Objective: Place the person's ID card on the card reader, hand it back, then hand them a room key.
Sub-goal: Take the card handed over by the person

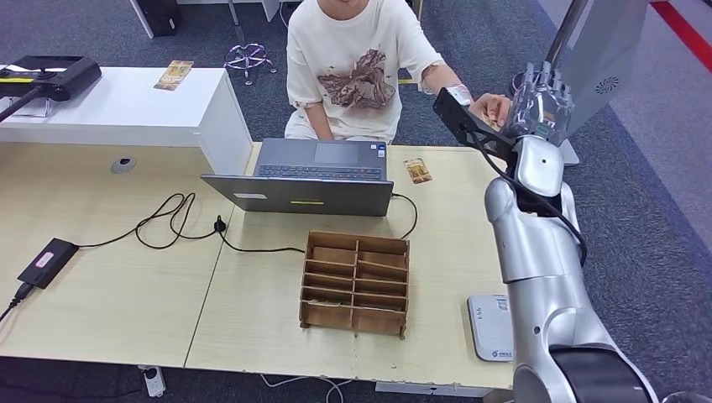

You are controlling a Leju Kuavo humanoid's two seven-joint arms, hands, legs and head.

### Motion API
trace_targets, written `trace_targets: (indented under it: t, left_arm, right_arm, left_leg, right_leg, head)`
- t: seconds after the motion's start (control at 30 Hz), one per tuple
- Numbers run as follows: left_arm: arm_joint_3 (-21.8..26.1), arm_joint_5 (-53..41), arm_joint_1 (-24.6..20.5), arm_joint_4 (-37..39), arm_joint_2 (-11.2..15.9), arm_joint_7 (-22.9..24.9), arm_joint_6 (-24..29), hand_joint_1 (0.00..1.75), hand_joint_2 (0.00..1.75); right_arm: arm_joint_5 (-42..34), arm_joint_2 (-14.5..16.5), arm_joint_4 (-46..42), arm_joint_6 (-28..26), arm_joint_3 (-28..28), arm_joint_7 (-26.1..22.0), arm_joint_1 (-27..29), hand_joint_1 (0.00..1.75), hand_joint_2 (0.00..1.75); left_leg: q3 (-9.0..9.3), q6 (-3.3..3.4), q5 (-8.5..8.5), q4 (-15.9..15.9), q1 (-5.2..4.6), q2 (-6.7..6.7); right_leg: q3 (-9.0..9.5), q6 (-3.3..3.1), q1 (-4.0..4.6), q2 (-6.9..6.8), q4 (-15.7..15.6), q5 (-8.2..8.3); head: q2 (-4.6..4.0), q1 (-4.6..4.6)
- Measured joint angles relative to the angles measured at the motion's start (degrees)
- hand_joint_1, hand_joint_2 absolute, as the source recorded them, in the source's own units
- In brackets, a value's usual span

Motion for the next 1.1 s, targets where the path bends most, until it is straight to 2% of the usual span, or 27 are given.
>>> trace_targets:
  t: [0.1, 0.13, 0.2, 0.9, 1.1]
  left_arm:
    - [0.00, 0.07, 0.00, 0.00, 0.00, 0.00, 0.00, 0.00, 0.00]
    - [0.00, 0.09, 0.00, 0.00, 0.00, 0.00, 0.00, 0.00, 0.00]
    - [0.00, 0.11, 0.00, 0.00, 0.00, 0.00, 0.00, 0.00, 0.00]
    - [0.00, 0.90, -0.02, 0.00, -0.04, -0.81, -0.69, 0.00, 0.00]
    - [0.01, 1.22, -0.02, 0.00, -0.05, -0.81, -0.48, 0.00, 0.00]
  right_arm:
    - [0.06, 0.08, 0.44, -0.05, -0.72, -0.32, 0.00, 1.43, 1.75]
    - [0.07, 0.16, 0.50, -0.05, -0.92, -0.44, 0.00, 1.70, 1.75]
    - [0.09, 0.33, 0.52, -0.05, -1.30, -0.75, 0.00, 1.75, 1.75]
    - [0.14, 1.23, -0.02, -0.30, -3.13, -2.90, 0.03, 1.75, 1.75]
    - [-1.37, 1.97, -1.40, -1.18, -3.62, -4.76, 0.19, 1.75, 1.75]
  left_leg:
    - [0.00, 0.00, 0.00, 0.00, 0.00, 0.00]
    - [0.00, 0.00, 0.00, 0.00, 0.00, 0.00]
    - [0.00, 0.00, 0.00, 0.00, 0.00, 0.00]
    - [0.01, 0.00, 0.00, 0.00, 0.00, 0.00]
    - [0.01, 0.00, 0.00, 0.00, 0.00, 0.00]
  right_leg:
    - [0.00, 0.00, 0.00, 0.00, 0.00, 0.00]
    - [0.00, 0.00, 0.00, 0.00, 0.00, 0.00]
    - [0.00, 0.00, 0.00, 0.00, 0.00, 0.00]
    - [0.00, 0.00, 0.00, 0.00, 0.00, 0.00]
    - [-0.01, 0.00, 0.00, 0.01, 0.00, 0.00]
  head:
    - [0.00, 0.00]
    - [0.00, 0.01]
    - [-0.01, 0.01]
    - [-0.01, 0.00]
    - [-0.01, 0.00]
